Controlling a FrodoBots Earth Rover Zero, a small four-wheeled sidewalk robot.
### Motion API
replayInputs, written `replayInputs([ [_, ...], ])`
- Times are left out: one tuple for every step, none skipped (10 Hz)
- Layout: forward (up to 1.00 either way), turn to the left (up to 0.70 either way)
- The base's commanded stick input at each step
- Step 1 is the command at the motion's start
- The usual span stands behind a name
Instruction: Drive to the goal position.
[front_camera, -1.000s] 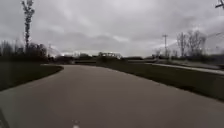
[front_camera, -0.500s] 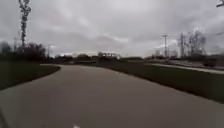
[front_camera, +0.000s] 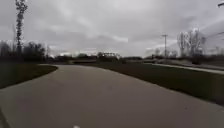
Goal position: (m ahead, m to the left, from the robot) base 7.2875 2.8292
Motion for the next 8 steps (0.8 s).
replayInputs([
  [1.0, 0.0],
  [1.0, 0.0],
  [1.0, 0.0],
  [1.0, 0.0],
  [1.0, 0.0],
  [1.0, 0.01],
  [1.0, 0.38],
  [1.0, 0.4],
])
